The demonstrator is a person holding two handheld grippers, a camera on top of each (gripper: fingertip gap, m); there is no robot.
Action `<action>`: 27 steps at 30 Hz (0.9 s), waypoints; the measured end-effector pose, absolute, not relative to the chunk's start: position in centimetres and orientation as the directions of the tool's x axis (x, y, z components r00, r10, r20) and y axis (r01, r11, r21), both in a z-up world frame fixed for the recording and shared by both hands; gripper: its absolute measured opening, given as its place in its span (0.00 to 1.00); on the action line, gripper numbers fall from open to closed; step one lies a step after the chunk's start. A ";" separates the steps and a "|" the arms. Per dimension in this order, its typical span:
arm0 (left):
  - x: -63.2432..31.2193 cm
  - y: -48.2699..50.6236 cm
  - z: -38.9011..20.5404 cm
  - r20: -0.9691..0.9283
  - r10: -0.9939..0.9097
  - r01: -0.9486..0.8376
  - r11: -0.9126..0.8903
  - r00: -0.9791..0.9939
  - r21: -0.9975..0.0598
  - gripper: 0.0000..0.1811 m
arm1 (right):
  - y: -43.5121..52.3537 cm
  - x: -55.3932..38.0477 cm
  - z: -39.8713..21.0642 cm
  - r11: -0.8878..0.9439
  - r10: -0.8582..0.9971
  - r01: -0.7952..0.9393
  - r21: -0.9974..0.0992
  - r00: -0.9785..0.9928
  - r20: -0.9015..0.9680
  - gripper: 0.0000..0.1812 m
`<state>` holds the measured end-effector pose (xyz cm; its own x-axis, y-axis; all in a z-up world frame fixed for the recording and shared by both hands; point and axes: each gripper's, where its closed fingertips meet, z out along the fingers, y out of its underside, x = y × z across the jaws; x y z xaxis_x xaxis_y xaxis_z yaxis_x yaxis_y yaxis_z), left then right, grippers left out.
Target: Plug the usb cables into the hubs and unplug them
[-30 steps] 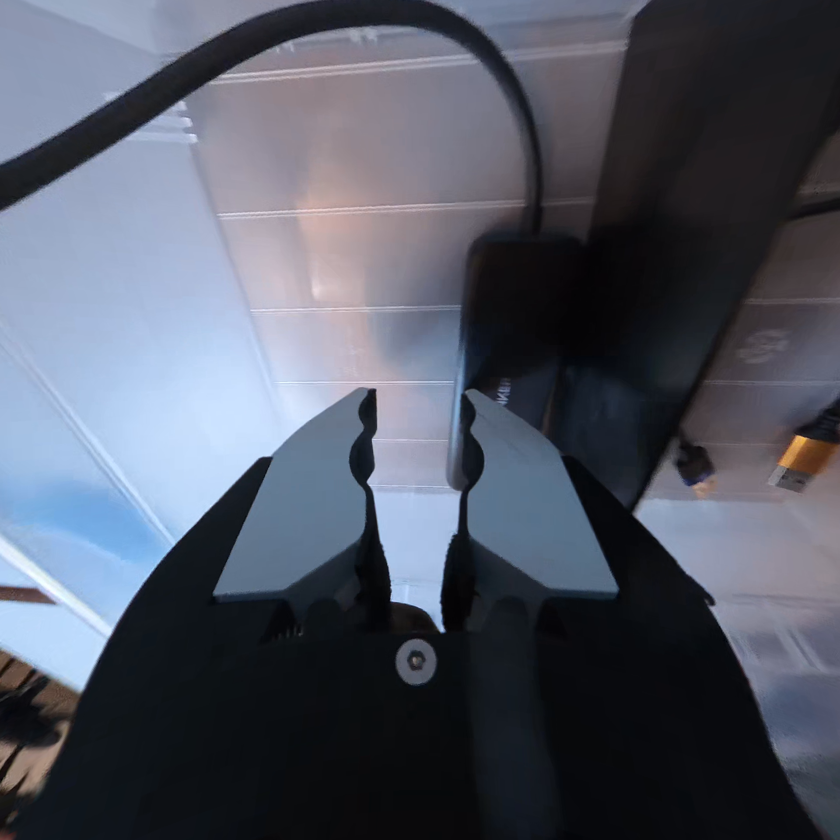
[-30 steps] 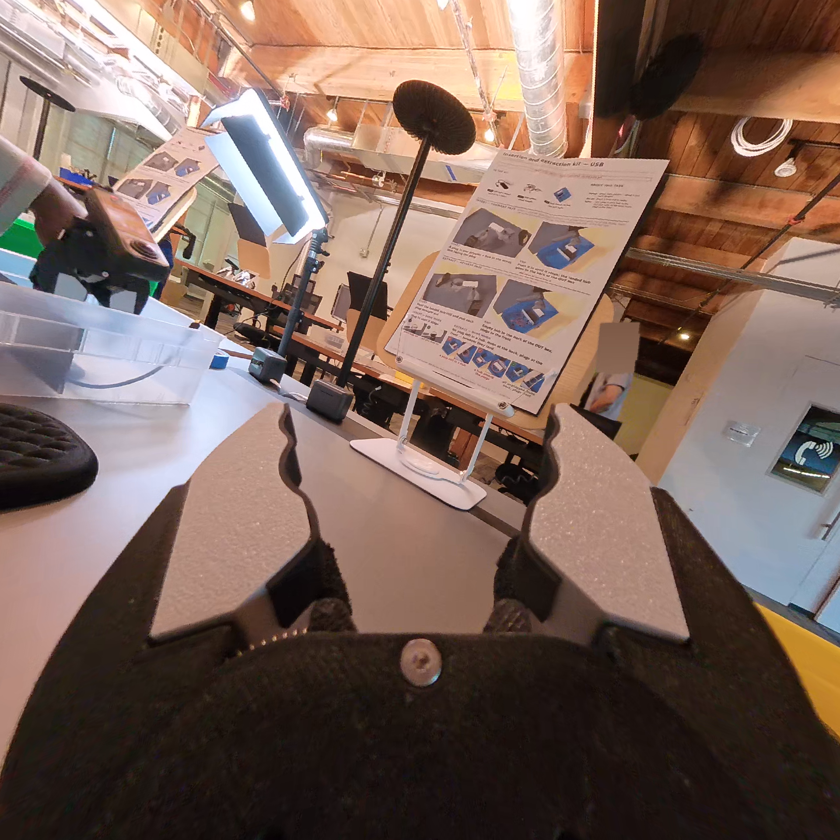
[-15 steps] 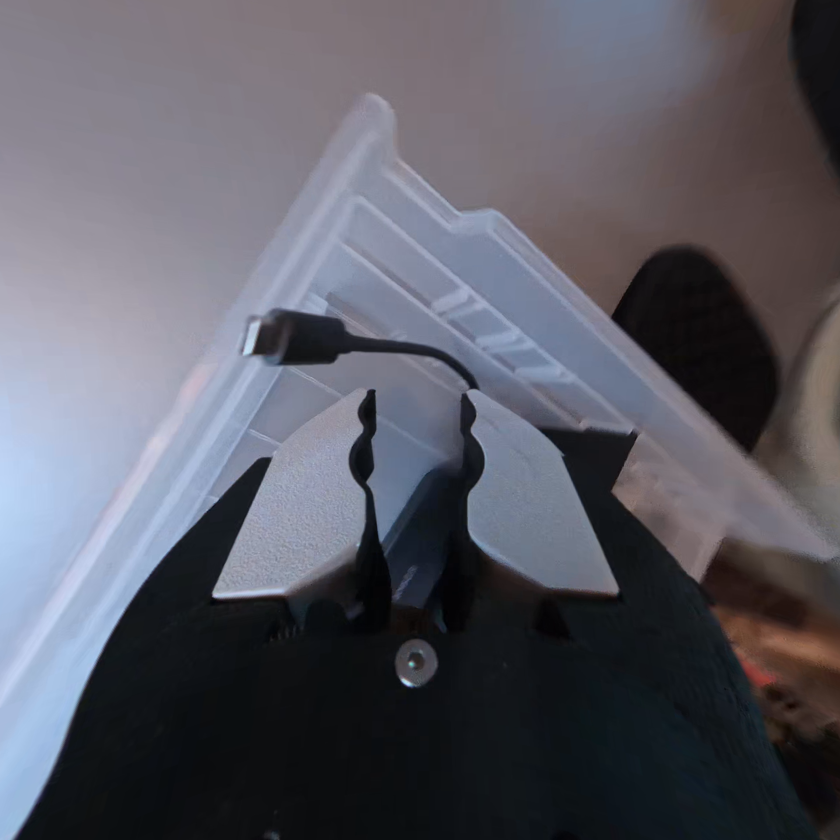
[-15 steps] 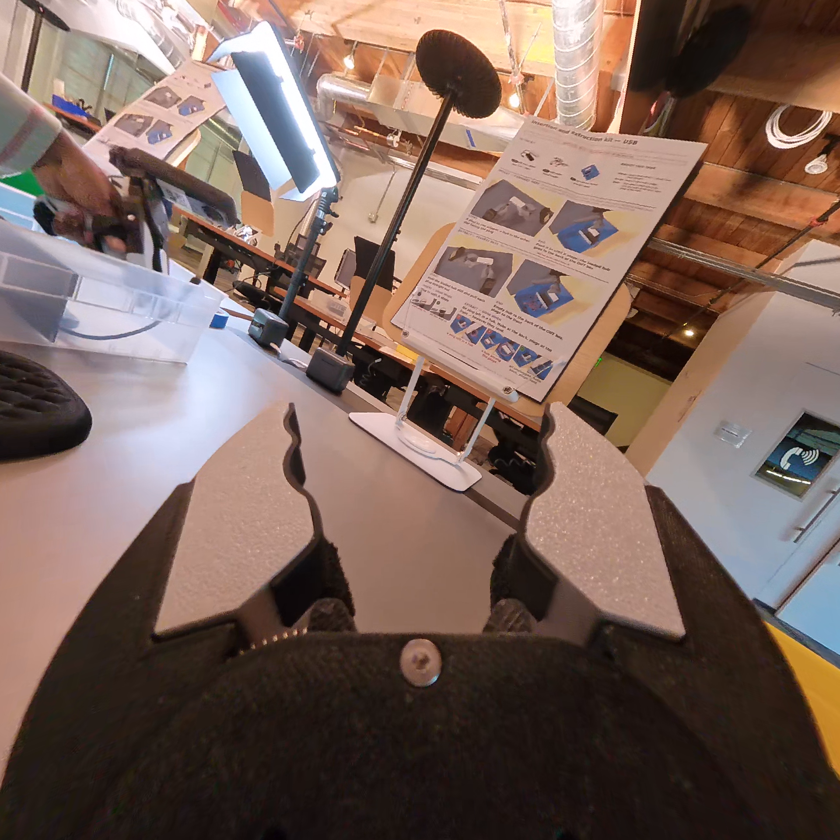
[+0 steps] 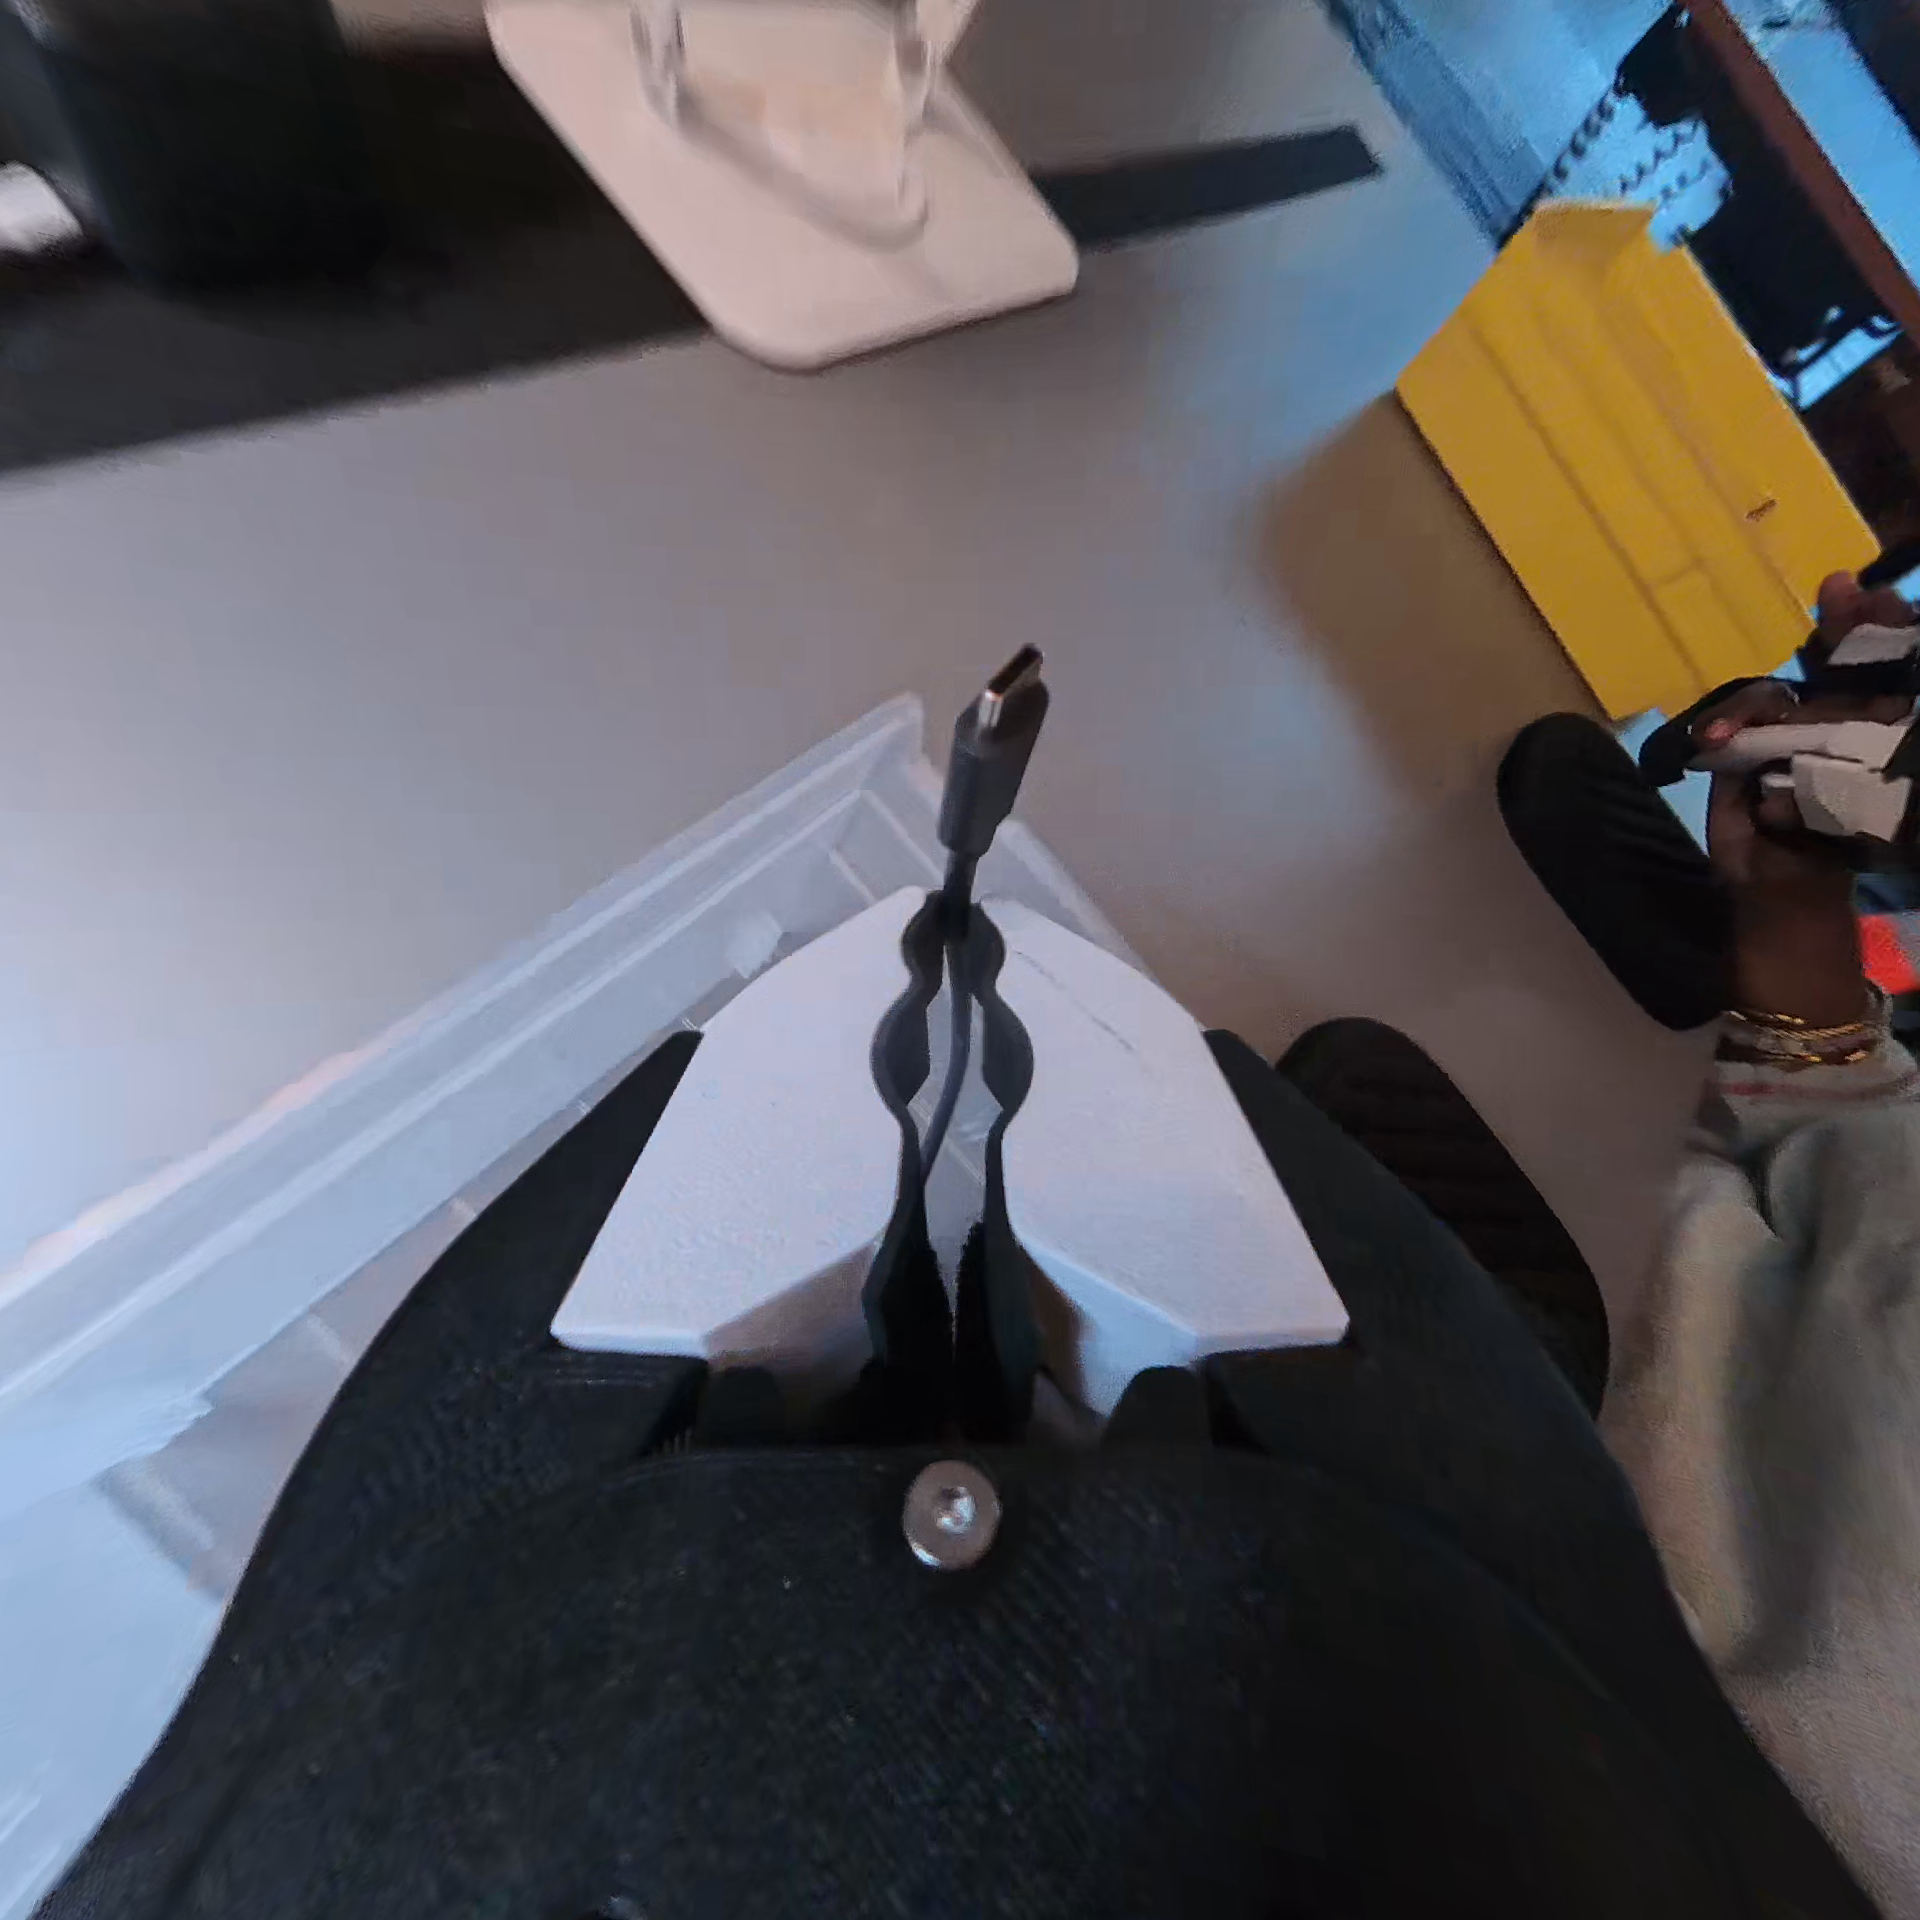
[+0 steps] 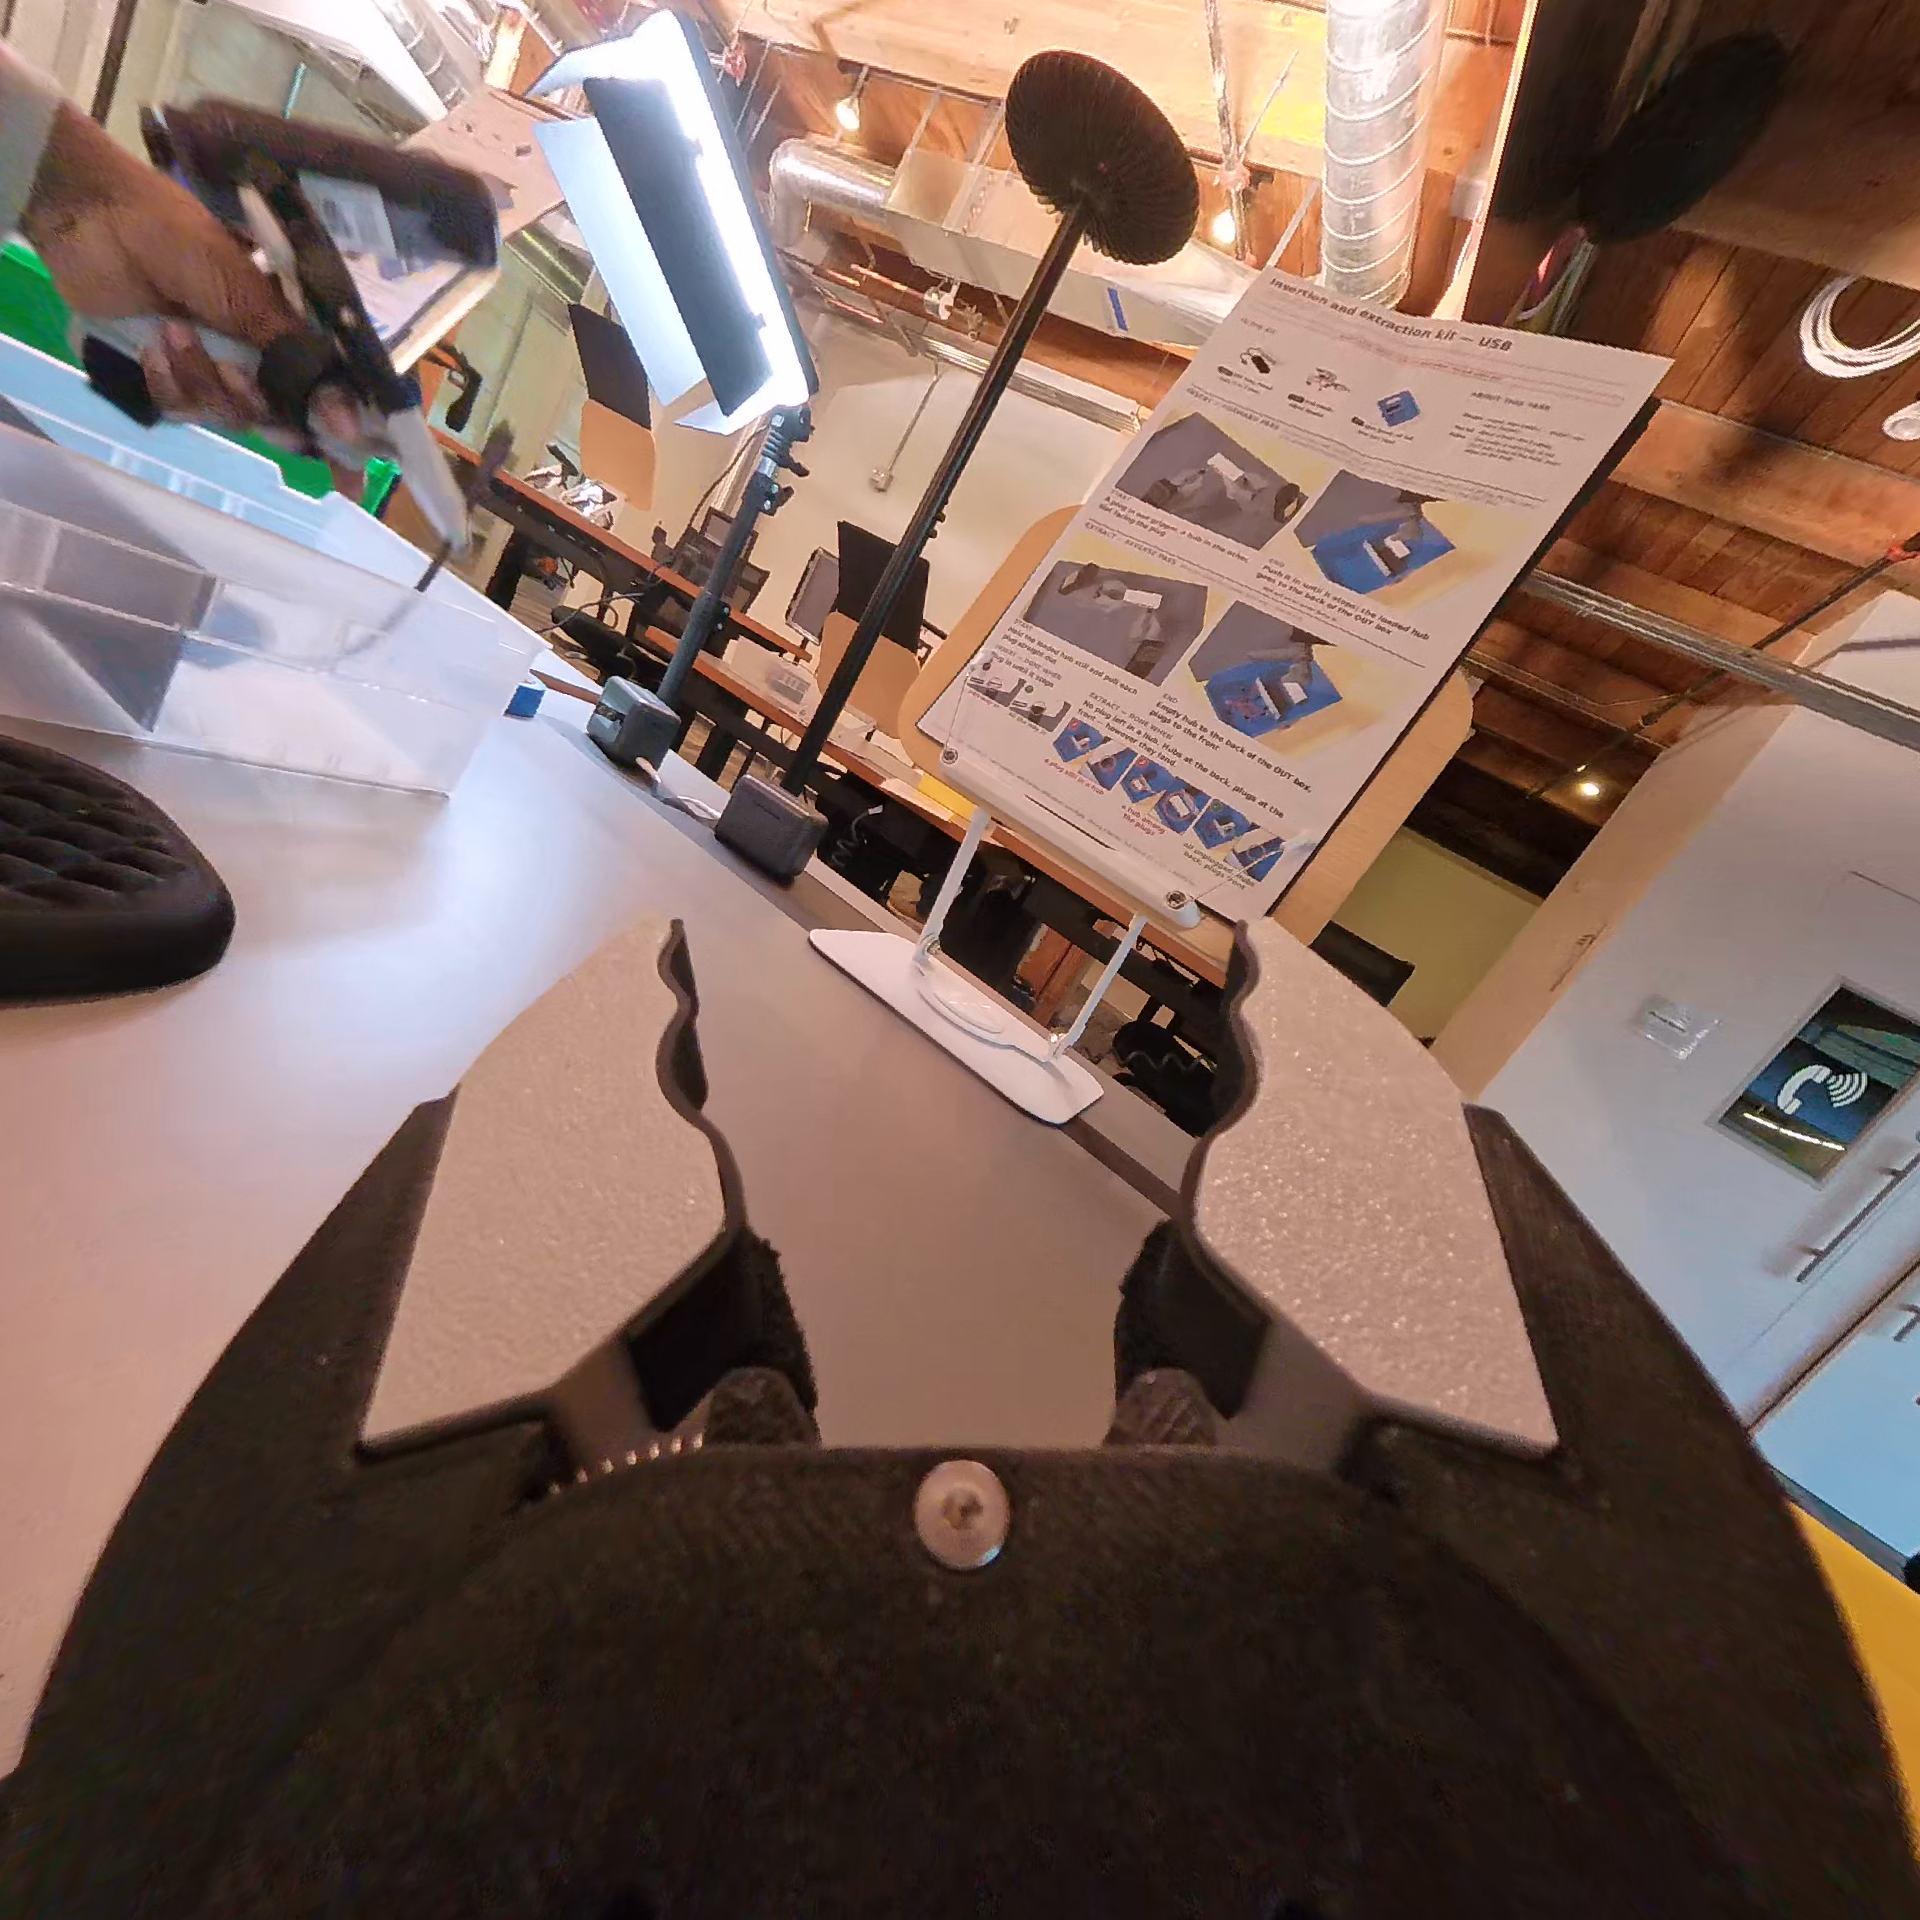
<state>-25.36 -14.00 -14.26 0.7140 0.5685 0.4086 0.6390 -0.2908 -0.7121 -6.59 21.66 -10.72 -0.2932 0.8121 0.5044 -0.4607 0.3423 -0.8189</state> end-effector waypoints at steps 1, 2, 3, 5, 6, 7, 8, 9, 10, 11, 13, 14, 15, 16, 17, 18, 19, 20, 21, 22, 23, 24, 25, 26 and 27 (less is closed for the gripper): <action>-25.2 -14.3 -12.6 0.368 0.575 0.599 -0.282 0.731 -0.750 0.02 | 21.6 -6.6 -10.7 0.343 0.811 -0.463 -0.818 -0.294 0.506 0.53; -25.0 -14.6 -10.7 0.330 0.581 0.558 -0.270 0.744 -0.784 0.02 | 21.5 -6.5 -10.7 0.344 0.809 -0.466 -0.815 -0.295 0.509 0.53; -24.8 -14.8 -8.9 0.292 0.589 0.517 -0.256 0.753 -0.817 0.02 | 21.4 -6.5 -10.7 0.345 0.806 -0.468 -0.814 -0.296 0.512 0.53; -24.2 -15.2 -5.4 0.207 0.607 0.426 -0.242 0.768 -0.872 0.02 | 21.3 -6.4 -10.7 0.343 0.803 -0.470 -0.813 -0.303 0.514 0.53; -23.9 -15.3 -3.7 0.160 0.615 0.375 -0.239 0.772 -0.896 0.02 | 21.2 -6.3 -10.7 0.340 0.801 -0.469 -0.815 -0.309 0.512 0.53; -23.6 -15.3 -2.0 0.114 0.622 0.327 -0.239 0.774 -0.914 0.02 | 21.1 -6.3 -10.8 0.335 0.800 -0.465 -0.819 -0.319 0.508 0.53; -23.2 -15.1 -0.4 0.072 0.625 0.275 -0.236 0.777 -0.932 0.02 | 21.1 -6.3 -10.9 0.328 0.799 -0.461 -0.825 -0.331 0.502 0.53; -22.8 -14.8 1.4 0.034 0.626 0.222 -0.224 0.779 -0.949 0.02 | 21.0 -6.2 -10.9 0.319 0.799 -0.457 -0.830 -0.342 0.495 0.53; -22.3 -14.4 3.2 0.003 0.626 0.168 -0.205 0.780 -0.964 0.02 | 20.9 -6.2 -10.9 0.309 0.798 -0.456 -0.835 -0.353 0.488 0.53; -21.8 -14.0 5.0 -0.028 0.626 0.112 -0.183 0.780 -0.977 0.02 | 20.8 -6.1 -10.9 0.297 0.796 -0.454 -0.840 -0.368 0.480 0.52; -20.6 -12.7 8.4 -0.088 0.618 -0.002 -0.139 0.781 -0.990 0.02 | 20.3 -5.9 -11.0 0.273 0.787 -0.442 -0.854 -0.408 0.463 0.51; -19.9 -11.9 9.7 -0.117 0.610 -0.052 -0.123 0.784 -0.991 0.02 | 20.1 -5.8 -11.1 0.263 0.782 -0.433 -0.862 -0.427 0.453 0.50; -19.2 -11.0 10.9 -0.143 0.600 -0.098 -0.107 0.787 -0.989 0.02 | 19.8 -5.7 -11.1 0.254 0.778 -0.423 -0.870 -0.444 0.444 0.50; -18.5 -10.1 11.9 -0.164 0.590 -0.139 -0.089 0.791 -0.986 0.02 | 19.5 -5.6 -11.0 0.245 0.773 -0.416 -0.876 -0.462 0.435 0.50; -17.7 -9.2 12.7 -0.179 0.573 -0.171 -0.068 0.800 -0.983 0.02 | 19.1 -5.5 -10.9 0.231 0.767 -0.410 -0.882 -0.481 0.425 0.49; -16.9 -8.2 13.2 -0.185 0.554 -0.192 -0.046 0.812 -0.980 0.02 | 18.7 -5.3 -10.7 0.211 0.763 -0.404 -0.890 -0.501 0.408 0.48; -16.2 -7.2 13.7 -0.184 0.536 -0.206 -0.020 0.824 -0.978 0.02 | 18.2 -5.1 -10.4 0.181 0.760 -0.398 -0.899 -0.524 0.385 0.47; -15.4 -6.3 14.1 -0.178 0.517 -0.216 0.015 0.837 -0.976 0.02 | 17.6 -4.9 -10.0 0.140 0.755 -0.392 -0.909 -0.552 0.354 0.46; -14.6 -5.4 14.3 -0.169 0.493 -0.221 0.050 0.854 -0.974 0.02 | 16.9 -4.5 -9.4 0.088 0.748 -0.386 -0.918 -0.583 0.317 0.45; -13.6 -4.5 14.4 -0.157 0.465 -0.221 0.088 0.871 -0.971 0.02 | 16.2 -4.1 -8.8 0.030 0.737 -0.383 -0.923 -0.616 0.279 0.44; -12.7 -3.7 14.5 -0.141 0.437 -0.218 0.132 0.888 -0.967 0.02 | 15.3 -3.7 -8.2 -0.027 0.721 -0.380 -0.925 -0.648 0.245 0.43; -11.6 -3.0 14.5 -0.123 0.405 -0.210 0.177 0.906 -0.962 0.02 | 14.5 -3.2 -7.6 -0.075 0.701 -0.377 -0.923 -0.678 0.220 0.41; -10.6 -2.4 14.4 -0.102 0.371 -0.196 0.225 0.923 -0.954 0.02 | 13.5 -2.8 -7.2 -0.109 0.681 -0.373 -0.921 -0.703 0.204 0.39; -9.8 -1.8 14.3 -0.071 0.342 -0.173 0.280 0.937 -0.944 0.02 | 12.6 -2.4 -6.9 -0.133 0.662 -0.368 -0.920 -0.724 0.193 0.38; -8.9 -1.2 14.1 -0.036 0.302 -0.140 0.330 0.953 -0.933 0.02 | 11.6 -2.2 -6.8 -0.153 0.646 -0.361 -0.920 -0.741 0.183 0.37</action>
<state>-8.90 -1.22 14.09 0.9527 0.3017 -0.0363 -0.1402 0.3304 -0.9334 -2.20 11.56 -6.75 -0.7412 0.6459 0.1830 -0.3606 -0.1531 -0.9201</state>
